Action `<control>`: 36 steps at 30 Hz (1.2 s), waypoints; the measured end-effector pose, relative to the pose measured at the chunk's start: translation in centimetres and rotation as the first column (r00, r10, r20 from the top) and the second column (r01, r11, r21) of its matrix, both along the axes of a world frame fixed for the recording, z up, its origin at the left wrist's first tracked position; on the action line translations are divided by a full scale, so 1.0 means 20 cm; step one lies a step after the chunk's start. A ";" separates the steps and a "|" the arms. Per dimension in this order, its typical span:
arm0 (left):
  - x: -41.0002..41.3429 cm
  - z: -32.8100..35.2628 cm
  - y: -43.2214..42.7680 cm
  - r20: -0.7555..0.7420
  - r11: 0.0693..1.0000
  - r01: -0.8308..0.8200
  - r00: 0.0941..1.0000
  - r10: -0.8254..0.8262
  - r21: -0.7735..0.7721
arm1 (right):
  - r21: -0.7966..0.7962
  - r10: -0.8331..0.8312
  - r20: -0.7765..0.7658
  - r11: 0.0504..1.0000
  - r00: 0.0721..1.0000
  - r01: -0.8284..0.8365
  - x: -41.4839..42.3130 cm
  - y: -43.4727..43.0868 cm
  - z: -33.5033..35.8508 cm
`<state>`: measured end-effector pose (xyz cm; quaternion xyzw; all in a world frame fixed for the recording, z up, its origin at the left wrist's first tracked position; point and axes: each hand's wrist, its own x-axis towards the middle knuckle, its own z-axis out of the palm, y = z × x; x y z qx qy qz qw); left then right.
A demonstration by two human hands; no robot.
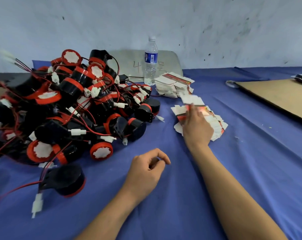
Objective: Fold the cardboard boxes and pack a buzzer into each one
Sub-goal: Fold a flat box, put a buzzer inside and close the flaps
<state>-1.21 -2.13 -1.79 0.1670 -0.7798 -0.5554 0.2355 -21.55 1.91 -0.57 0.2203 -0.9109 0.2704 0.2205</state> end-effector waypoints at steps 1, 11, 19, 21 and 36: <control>0.00 0.00 0.00 -0.012 0.999 -0.032 0.999 0.032 0.006 | -0.169 -0.045 -0.183 0.986 0.982 0.014 0.02 0.01 0.04; 0.02 0.05 -0.07 -0.353 0.939 -0.322 0.870 0.345 0.124 | -0.869 0.792 0.118 0.374 0.599 -0.323 0.38 0.07 0.12; 0.02 0.02 -0.05 -0.324 0.990 -0.133 0.936 0.141 0.048 | -0.736 0.762 0.429 0.606 0.486 -0.301 0.43 0.14 0.03; 0.02 0.01 -0.02 -0.343 0.988 -0.148 0.927 0.153 0.040 | -0.767 0.795 0.408 0.565 0.450 -0.303 0.45 0.14 0.03; 0.00 0.02 -0.02 -0.403 0.966 -0.244 0.879 0.257 0.084 | -0.871 0.868 0.241 0.391 0.434 -0.298 0.45 0.15 0.06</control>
